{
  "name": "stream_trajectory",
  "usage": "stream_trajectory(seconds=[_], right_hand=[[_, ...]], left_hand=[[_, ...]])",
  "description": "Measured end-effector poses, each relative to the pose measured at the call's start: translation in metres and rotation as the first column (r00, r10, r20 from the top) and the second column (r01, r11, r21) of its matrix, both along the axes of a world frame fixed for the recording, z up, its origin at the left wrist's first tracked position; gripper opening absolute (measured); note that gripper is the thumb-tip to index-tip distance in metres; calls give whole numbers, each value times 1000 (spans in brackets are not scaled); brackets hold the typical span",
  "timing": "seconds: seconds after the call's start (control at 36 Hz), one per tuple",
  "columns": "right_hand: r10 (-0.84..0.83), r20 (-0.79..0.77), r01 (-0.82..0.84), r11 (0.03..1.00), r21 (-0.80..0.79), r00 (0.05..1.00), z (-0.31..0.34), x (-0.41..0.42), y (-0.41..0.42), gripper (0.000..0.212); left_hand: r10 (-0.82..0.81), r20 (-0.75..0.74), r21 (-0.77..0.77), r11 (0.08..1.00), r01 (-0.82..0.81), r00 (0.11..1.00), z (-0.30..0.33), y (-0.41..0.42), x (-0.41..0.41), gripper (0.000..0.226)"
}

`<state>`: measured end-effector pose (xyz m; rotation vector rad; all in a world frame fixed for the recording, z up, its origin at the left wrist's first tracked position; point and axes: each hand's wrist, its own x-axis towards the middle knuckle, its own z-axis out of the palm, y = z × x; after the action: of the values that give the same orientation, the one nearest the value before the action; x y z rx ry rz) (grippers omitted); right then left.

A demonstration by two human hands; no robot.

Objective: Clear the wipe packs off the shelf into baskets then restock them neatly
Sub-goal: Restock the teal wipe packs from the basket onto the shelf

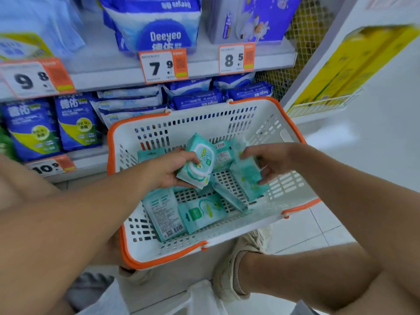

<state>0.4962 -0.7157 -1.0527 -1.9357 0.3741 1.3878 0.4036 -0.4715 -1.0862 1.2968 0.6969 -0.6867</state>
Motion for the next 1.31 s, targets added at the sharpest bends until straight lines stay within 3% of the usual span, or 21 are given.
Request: stream_trajectory(seconds=[0.08, 0.17, 0.22, 0.28, 0.31, 0.39, 0.44, 0.5, 0.56, 0.61, 0.69, 0.78, 0.86, 0.94, 1.03, 1.11, 1.22, 1.31], right_hand=[[-188, 123, 151, 954, 257, 975, 51, -12, 33, 67], [-212, 500, 112, 968, 223, 840, 90, -30, 72, 84], [-279, 636, 119, 952, 283, 719, 111, -41, 88, 65], [-375, 604, 102, 894, 436, 703, 131, -50, 100, 39], [-376, 583, 75, 877, 474, 720, 141, -50, 104, 36], [-269, 596, -48, 886, 461, 757, 170, -46, 110, 49], [-219, 622, -137, 871, 472, 752, 189, -42, 107, 40], [-216, 589, -218, 787, 577, 779, 206, -45, 104, 37], [-215, 537, -284, 661, 695, 816, 222, -54, 104, 53], [-223, 566, -344, 603, 720, 794, 237, -64, 107, 54], [-365, 515, -280, 532, 799, 776, 256, -73, 107, 44], [-516, 279, -93, 356, 930, 810, 273, -74, 104, 45], [-624, 8, 141, 189, 972, 782, 282, -72, 104, 55], [-669, -85, 216, 115, 970, 739, 286, -72, 104, 51], [-672, -75, 194, 104, 975, 736, 294, -74, 106, 53], [-633, 3, 122, 155, 980, 774, 305, -78, 118, 51], [-573, 37, 57, 145, 988, 819, 311, -79, 144, 54], [-662, -13, 108, 102, 989, 749, 320, -65, 156, 36]], left_hand=[[11, 88, -30, 1000, -8, 996, 34, -7, 7, 37], [51, 166, -130, 991, -29, 985, 78, -7, 10, 42], [72, 223, -183, 983, -31, 972, 108, -1, 5, 61], [9, 336, -86, 996, 21, 942, 134, 7, -6, 70], [-25, 388, -8, 999, 31, 921, 145, 13, -12, 71], [-58, 510, 174, 984, -37, 858, 176, 38, -26, 77], [-54, 588, 218, 971, -95, 807, 199, 56, -36, 77], [-107, 666, 280, 953, -115, 738, 224, 68, -47, 74], [-212, 721, 385, 914, -127, 660, 247, 73, -55, 79], [-273, 748, 445, 883, -152, 605, 268, 74, -59, 80], [-202, 783, 308, 947, -86, 588, 288, 72, -60, 79], [34, 785, -18, 999, -33, 619, 305, 66, -57, 59], [331, 697, -332, 935, -123, 636, 321, 57, -46, 57], [533, 586, -556, 812, -176, 610, 331, 51, -32, 56], [593, 586, -611, 771, -179, 552, 332, 47, -20, 64], [610, 612, -612, 769, -188, 503, 333, 39, -11, 62], [502, 727, -477, 860, -181, 468, 338, 30, 1, 51], [389, 811, -349, 921, -171, 438, 345, 40, 9, 66]])
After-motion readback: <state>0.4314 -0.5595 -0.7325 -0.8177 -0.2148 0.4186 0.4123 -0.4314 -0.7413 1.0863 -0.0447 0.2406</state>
